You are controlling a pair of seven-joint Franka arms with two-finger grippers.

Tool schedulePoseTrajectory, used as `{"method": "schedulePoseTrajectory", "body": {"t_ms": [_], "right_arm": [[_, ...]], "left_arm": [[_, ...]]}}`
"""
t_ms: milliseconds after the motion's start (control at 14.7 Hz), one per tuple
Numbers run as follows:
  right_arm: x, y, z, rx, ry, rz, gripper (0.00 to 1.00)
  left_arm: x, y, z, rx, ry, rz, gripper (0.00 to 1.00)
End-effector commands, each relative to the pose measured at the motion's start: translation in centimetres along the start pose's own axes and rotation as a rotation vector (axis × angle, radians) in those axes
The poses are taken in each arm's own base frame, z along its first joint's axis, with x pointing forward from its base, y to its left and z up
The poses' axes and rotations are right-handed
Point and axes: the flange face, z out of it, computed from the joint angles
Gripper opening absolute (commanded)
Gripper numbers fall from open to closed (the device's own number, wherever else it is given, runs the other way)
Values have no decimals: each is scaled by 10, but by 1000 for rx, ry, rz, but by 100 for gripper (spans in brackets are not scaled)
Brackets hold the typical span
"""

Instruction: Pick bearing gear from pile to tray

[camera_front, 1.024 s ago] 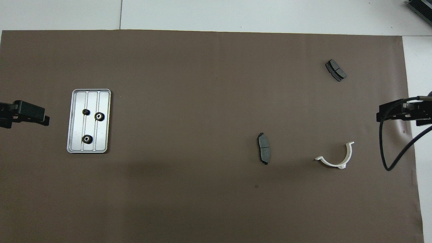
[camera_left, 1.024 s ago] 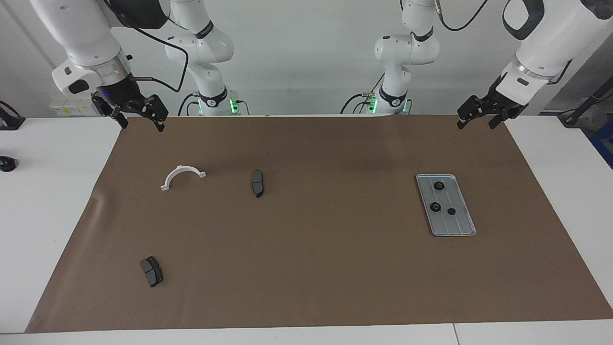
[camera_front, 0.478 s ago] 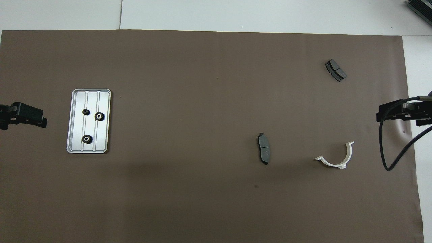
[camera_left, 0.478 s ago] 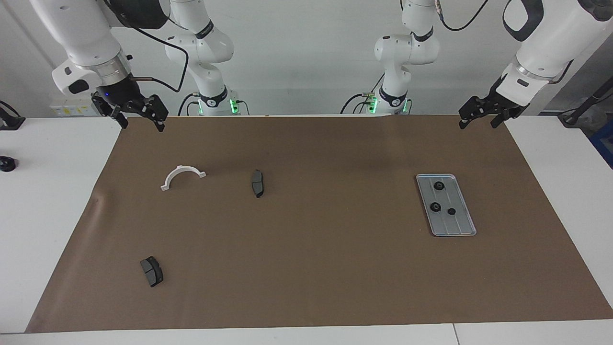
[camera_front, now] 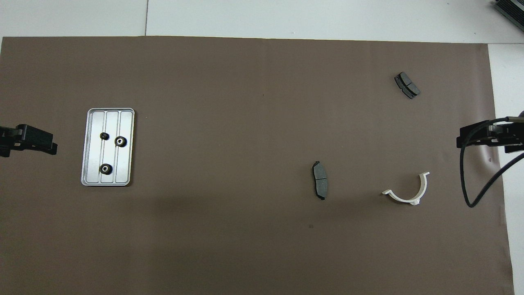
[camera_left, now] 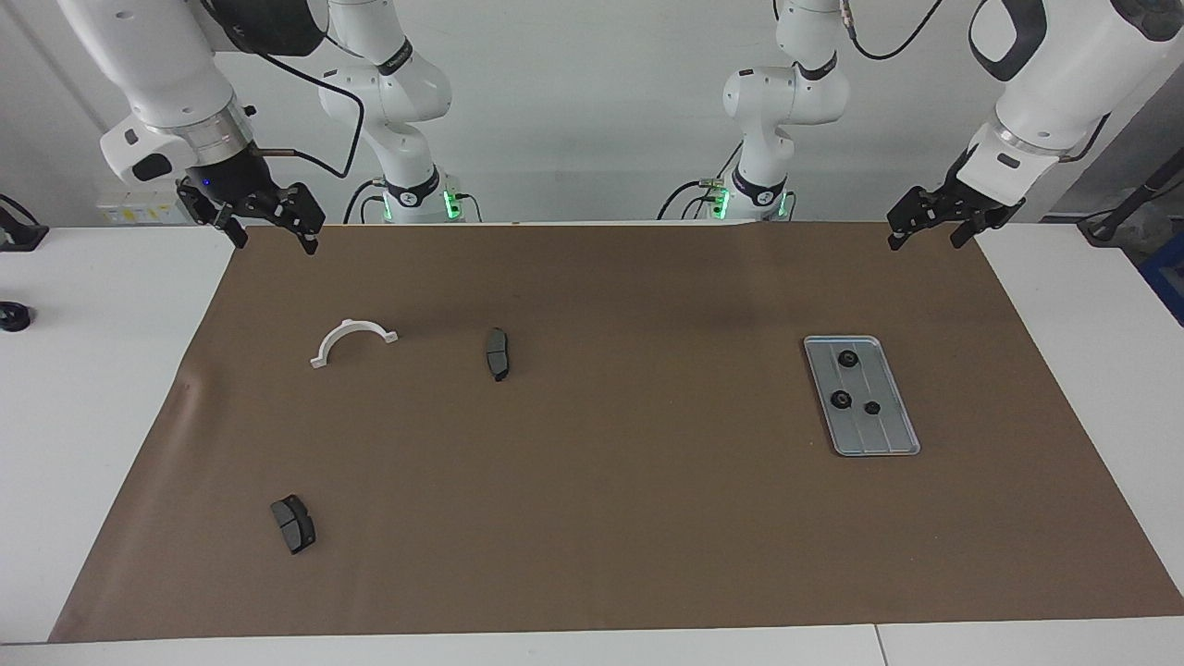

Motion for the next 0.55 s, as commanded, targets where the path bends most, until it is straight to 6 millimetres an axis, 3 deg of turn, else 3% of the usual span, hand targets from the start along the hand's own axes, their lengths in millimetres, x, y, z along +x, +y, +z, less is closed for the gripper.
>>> {"method": "schedulePoseTrajectory", "body": {"t_ms": [0,478], "right_arm": [[-3,1,-2,13,7,-20,100],[-3,1,-2,13,5,-20,100]], "left_arm": [[-4,-1,3,17,13,14,100],[2,-3,6,20,70,50,100]]}}
